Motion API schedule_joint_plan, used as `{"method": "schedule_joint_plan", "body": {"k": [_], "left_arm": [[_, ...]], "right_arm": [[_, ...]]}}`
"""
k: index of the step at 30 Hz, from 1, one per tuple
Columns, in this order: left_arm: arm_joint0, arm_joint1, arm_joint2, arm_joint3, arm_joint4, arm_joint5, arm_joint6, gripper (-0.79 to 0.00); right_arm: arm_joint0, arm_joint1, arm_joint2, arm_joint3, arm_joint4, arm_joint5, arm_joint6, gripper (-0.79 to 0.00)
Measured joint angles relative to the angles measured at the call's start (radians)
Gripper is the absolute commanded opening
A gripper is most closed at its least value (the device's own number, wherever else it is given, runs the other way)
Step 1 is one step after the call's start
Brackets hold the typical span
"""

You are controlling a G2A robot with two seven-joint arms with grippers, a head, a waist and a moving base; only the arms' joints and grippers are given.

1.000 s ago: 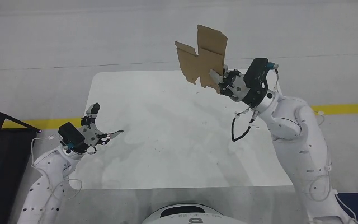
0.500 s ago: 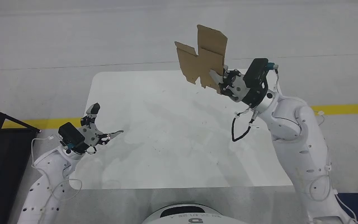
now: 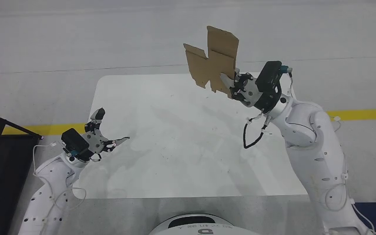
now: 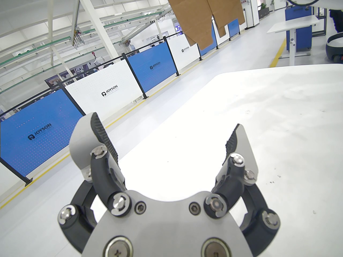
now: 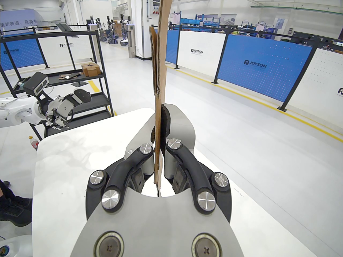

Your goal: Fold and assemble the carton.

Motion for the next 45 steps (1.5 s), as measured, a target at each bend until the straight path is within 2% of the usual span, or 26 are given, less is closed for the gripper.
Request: {"method": "schedule_joint_plan", "body": {"k": [3,6,10,13,16,20,36,38,39,42,45], "left_arm": [[0.000,0.000,0.000,0.000,0.000,0.000,0.000,0.000],[0.000,0.000,0.000,0.000,0.000,0.000,0.000,0.000],[0.000,0.000,0.000,0.000,0.000,0.000,0.000,0.000],[0.000,0.000,0.000,0.000,0.000,0.000,0.000,0.000],[0.000,0.000,0.000,0.000,0.000,0.000,0.000,0.000],[0.000,0.000,0.000,0.000,0.000,0.000,0.000,0.000],[0.000,0.000,0.000,0.000,0.000,0.000,0.000,0.000],[0.000,0.000,0.000,0.000,0.000,0.000,0.000,0.000],[0.000,0.000,0.000,0.000,0.000,0.000,0.000,0.000],[0.000,0.000,0.000,0.000,0.000,0.000,0.000,0.000],[0.000,0.000,0.000,0.000,0.000,0.000,0.000,0.000]], "right_arm": [[0.001,0.000,0.015,0.029,0.044,0.020,-0.010,-0.785],[0.023,0.005,0.026,0.107,0.246,-0.076,0.017,-0.785],[0.090,0.018,-0.010,0.245,0.606,-0.245,0.178,-0.785],[0.130,0.028,-0.043,0.301,0.775,-0.306,0.292,-0.785],[0.145,0.035,-0.060,0.333,0.889,-0.313,0.356,-0.785],[0.143,0.040,-0.067,0.330,0.902,-0.285,0.389,-0.785],[0.141,0.040,-0.068,0.327,0.901,-0.283,0.386,-0.785],[0.124,0.036,-0.116,0.305,0.953,-0.251,0.388,-0.785],[0.126,0.035,-0.150,0.297,1.005,-0.226,0.410,-0.785],[0.175,0.033,-0.256,0.315,1.320,-0.095,0.617,-0.785],[0.233,0.017,-0.316,0.389,1.781,0.084,0.895,-0.785]]}}
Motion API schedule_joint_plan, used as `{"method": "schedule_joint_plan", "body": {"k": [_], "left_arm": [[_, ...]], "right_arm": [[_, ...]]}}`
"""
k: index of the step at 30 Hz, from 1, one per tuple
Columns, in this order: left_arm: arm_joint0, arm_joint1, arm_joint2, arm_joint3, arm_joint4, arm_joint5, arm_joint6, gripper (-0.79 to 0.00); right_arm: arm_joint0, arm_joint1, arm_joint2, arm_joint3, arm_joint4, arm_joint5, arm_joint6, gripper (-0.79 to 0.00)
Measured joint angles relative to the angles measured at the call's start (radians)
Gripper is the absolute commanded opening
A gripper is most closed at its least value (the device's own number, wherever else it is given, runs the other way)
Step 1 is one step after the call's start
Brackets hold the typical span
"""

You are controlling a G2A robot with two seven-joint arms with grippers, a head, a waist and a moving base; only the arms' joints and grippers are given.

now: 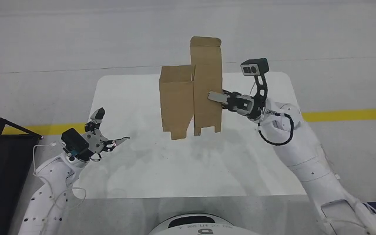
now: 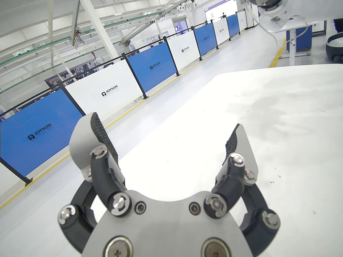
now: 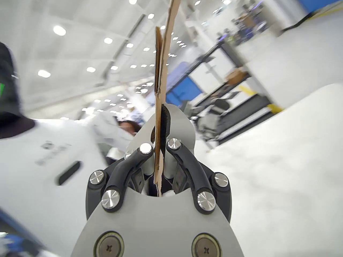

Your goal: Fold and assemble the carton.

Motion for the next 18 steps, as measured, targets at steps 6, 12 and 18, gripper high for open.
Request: {"method": "schedule_joint_plan", "body": {"k": [6,12,18], "left_arm": [[0.000,0.000,0.000,0.000,0.000,0.000,0.000,0.000],[0.000,0.000,0.000,0.000,0.000,0.000,0.000,0.000],[0.000,0.000,0.000,0.000,0.000,0.000,0.000,0.000]], "right_arm": [[0.077,-0.056,-0.104,0.153,0.684,0.414,0.337,-0.785],[0.091,-0.102,-0.179,0.189,1.002,0.740,0.330,-0.785],[0.076,-0.138,-0.200,0.120,1.249,0.923,0.272,-0.785]]}}
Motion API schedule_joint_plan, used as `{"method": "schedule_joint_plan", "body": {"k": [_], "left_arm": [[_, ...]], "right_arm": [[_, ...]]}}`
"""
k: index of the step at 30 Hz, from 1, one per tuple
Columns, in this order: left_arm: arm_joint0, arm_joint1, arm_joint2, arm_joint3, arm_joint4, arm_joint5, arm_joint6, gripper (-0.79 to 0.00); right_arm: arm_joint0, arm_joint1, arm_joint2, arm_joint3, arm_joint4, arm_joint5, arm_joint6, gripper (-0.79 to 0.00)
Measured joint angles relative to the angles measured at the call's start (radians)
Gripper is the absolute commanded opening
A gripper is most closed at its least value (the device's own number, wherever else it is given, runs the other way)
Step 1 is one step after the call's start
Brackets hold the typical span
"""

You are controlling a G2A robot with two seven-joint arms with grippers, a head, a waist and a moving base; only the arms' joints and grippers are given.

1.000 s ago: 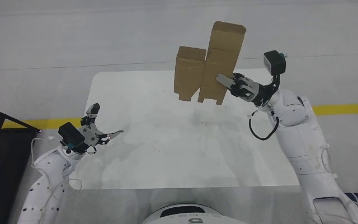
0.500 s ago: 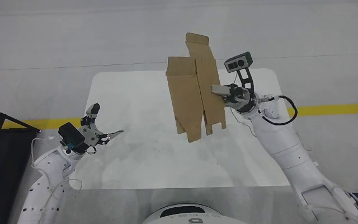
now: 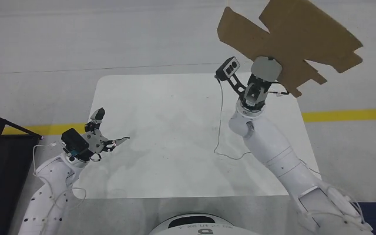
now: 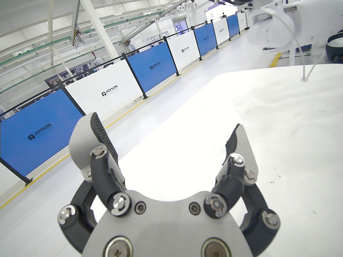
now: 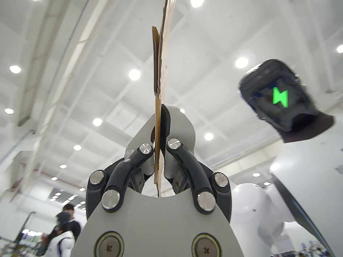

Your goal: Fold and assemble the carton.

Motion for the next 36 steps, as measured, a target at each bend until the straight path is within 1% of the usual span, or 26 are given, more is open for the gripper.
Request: {"method": "schedule_joint_plan", "body": {"k": [5,10,12,14,17,18,19,20,21,22,24,25,27,28,30,34,36], "left_arm": [[0.000,0.000,0.000,0.000,0.000,0.000,0.000,0.000],[0.000,0.000,0.000,0.000,0.000,0.000,0.000,0.000],[0.000,0.000,0.000,0.000,0.000,0.000,0.000,0.000],[0.000,0.000,0.000,0.000,0.000,0.000,0.000,0.000],[0.000,0.000,0.000,0.000,0.000,0.000,0.000,0.000],[0.000,0.000,0.000,0.000,0.000,0.000,0.000,0.000],[0.000,0.000,0.000,0.000,0.000,0.000,0.000,0.000],[0.000,0.000,0.000,0.000,0.000,0.000,0.000,0.000],[0.000,0.000,0.000,0.000,0.000,0.000,0.000,0.000],[0.000,0.000,0.000,0.000,0.000,0.000,0.000,0.000],[0.000,0.000,0.000,0.000,0.000,0.000,0.000,0.000],[0.000,0.000,0.000,0.000,0.000,0.000,0.000,0.000],[0.000,0.000,0.000,0.000,0.000,0.000,0.000,0.000],[0.000,0.000,0.000,0.000,0.000,0.000,0.000,0.000],[0.000,0.000,0.000,0.000,0.000,0.000,0.000,0.000],[0.000,0.000,0.000,0.000,0.000,0.000,0.000,0.000],[0.000,0.000,0.000,0.000,0.000,0.000,0.000,0.000]], "right_arm": [[-0.017,-0.011,0.015,-0.032,0.030,0.031,-0.032,-0.785],[-0.021,-0.028,0.032,-0.005,0.030,0.027,-0.028,-0.785],[-0.016,-0.034,0.044,0.014,0.009,0.000,-0.017,-0.785],[-0.004,-0.037,0.070,0.050,-0.075,-0.104,0.001,-0.785],[0.018,-0.036,0.121,0.111,-0.254,-0.333,0.027,-0.785],[0.026,-0.033,0.149,0.131,-0.334,-0.435,0.036,-0.785],[0.031,-0.030,0.172,0.144,-0.394,-0.515,0.038,-0.785],[0.035,-0.025,0.197,0.157,-0.462,-0.597,0.035,-0.785],[0.041,-0.017,0.235,0.162,-0.565,-0.698,0.012,-0.785],[0.040,-0.012,0.264,0.155,-0.643,-0.758,-0.021,-0.785],[0.030,0.001,0.325,0.127,-0.804,-0.851,-0.112,-0.785],[0.016,0.009,0.363,0.095,-0.920,-0.903,-0.169,-0.785],[-0.009,0.021,0.415,0.042,-1.103,-0.976,-0.246,-0.785],[-0.028,0.029,0.442,0.005,-1.236,-1.021,-0.291,-0.785],[-0.057,0.039,0.483,-0.047,-1.448,-1.095,-0.365,-0.785],[-0.105,0.051,0.551,-0.121,-1.813,-1.215,-0.493,-0.785],[-0.136,0.051,0.577,-0.161,-1.968,-1.248,-0.566,-0.785]]}}
